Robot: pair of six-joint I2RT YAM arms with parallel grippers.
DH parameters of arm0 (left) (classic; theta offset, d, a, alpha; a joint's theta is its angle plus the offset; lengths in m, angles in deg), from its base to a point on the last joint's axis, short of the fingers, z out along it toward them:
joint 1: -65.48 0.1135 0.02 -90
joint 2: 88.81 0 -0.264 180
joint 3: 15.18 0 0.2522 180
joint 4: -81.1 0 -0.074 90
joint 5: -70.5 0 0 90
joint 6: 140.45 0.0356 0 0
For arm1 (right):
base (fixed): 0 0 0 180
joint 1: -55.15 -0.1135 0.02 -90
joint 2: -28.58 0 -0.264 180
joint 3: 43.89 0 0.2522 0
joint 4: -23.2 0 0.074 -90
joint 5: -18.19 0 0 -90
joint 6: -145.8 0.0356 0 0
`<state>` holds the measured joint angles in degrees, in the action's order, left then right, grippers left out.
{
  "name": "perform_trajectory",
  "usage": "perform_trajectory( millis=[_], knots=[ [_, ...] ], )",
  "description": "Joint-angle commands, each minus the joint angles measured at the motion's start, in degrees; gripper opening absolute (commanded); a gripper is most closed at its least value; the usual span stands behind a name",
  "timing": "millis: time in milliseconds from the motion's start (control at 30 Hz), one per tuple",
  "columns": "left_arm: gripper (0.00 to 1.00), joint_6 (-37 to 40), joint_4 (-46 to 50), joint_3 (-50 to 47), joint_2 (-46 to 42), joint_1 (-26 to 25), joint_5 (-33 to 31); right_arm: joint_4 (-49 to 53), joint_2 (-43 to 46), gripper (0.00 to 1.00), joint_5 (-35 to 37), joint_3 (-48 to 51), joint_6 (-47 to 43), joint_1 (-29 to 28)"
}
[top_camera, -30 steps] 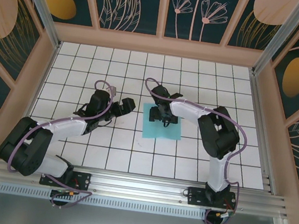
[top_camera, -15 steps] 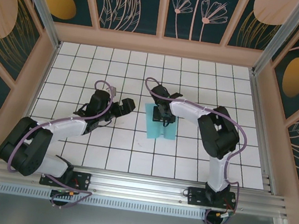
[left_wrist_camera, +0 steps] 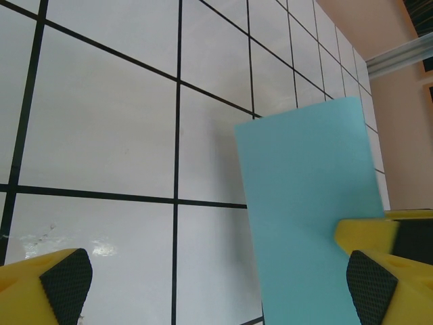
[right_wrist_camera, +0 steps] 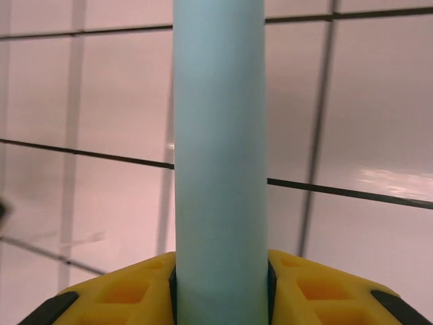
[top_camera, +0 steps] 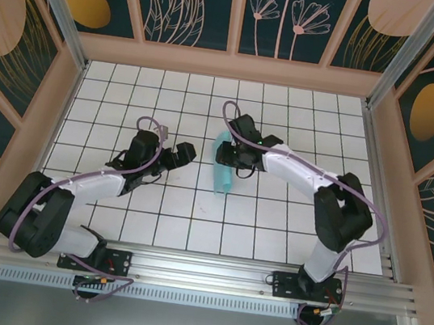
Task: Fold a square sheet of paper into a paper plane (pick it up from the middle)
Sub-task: Fold the square sheet of paper in half at the center of the table.
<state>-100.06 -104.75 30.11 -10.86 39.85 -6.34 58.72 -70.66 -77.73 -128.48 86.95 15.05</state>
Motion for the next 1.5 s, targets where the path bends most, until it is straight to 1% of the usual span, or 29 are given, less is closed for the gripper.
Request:
perform_trajectory(
  millis=[0,100,267,333,367,433,467,567,633,733,900,1000,1100,1200,1300,1367,1433,1467],
  knots=[
    [0.98,0.6,0.8,1.3,-2.8,0.0,-0.2,-12.4,3.6,0.39,-10.7,5.4,5.7,1.7],
    [0.98,0.8,0.9,1.3,-3.9,0.0,-0.1,-19.9,4.2,0.39,-14.1,10.3,10.5,2.9],
    [0.98,1.1,0.3,1.6,-3.8,0.0,1.3,-29.1,3.0,0.4,-14.0,18.0,17.7,4.0],
    [0.99,1.2,0.2,1.8,-3.5,0.0,1.6,-30.8,2.5,0.42,-13.1,19.9,18.8,3.9],
    [0.98,1.2,0.3,1.8,-3.3,0.0,1.8,-30.8,2.2,0.42,-12.6,20.4,19.0,3.9],
    [0.98,1.2,0.3,1.9,-2.9,0.0,2.3,-29.0,1.9,0.47,-10.5,21.0,19.6,3.9],
    [0.98,1.3,0.3,1.9,-2.7,0.0,2.6,-28.4,2.1,0.47,-9.5,21.4,19.7,3.9],
    [0.99,1.3,-0.1,1.9,-2.2,0.0,3.3,-25.8,2.9,0.52,-7.9,21.8,18.7,3.9],
    [0.99,1.5,-0.2,2.0,-2.0,0.0,3.6,-24.3,3.6,0.52,-7.3,21.7,17.4,3.9],
    [0.98,1.7,-0.4,2.4,-1.4,0.0,4.3,-20.5,4.5,0.63,-5.8,20.5,15.1,4.0],
    [0.99,1.8,-1.2,2.8,-0.3,0.0,6.2,-14.4,5.1,0.64,-1.6,19.3,13.3,4.3],
    [0.98,2.0,-1.0,2.9,0.0,0.0,6.9,-13.8,5.4,0.65,-1.6,19.5,13.0,4.8],
    [0.95,2.1,-1.0,2.9,0.1,0.0,7.5,-13.3,5.9,0.65,-1.5,19.6,12.6,5.3],
    [0.89,1.9,-0.9,2.8,0.3,-0.1,7.6,-12.7,6.6,0.66,-0.1,19.9,12.8,6.1],
    [0.82,1.4,-1.8,3.1,0.8,-0.8,8.2,-13.3,6.9,0.66,-0.3,20.4,12.5,6.4],
    [0.79,1.4,-1.6,3.8,1.6,-1.6,8.2,-12.9,6.4,0.66,-0.9,19.9,10.9,6.6],
    [0.74,1.4,-1.5,4.3,2.3,-2.1,8.0,-10.0,4.9,0.65,0.3,18.6,9.4,6.5],
    [0.69,1.3,-1.5,4.5,2.8,-2.3,8.0,-8.4,4.2,0.65,1.5,17.9,8.8,6.4]
  ],
)
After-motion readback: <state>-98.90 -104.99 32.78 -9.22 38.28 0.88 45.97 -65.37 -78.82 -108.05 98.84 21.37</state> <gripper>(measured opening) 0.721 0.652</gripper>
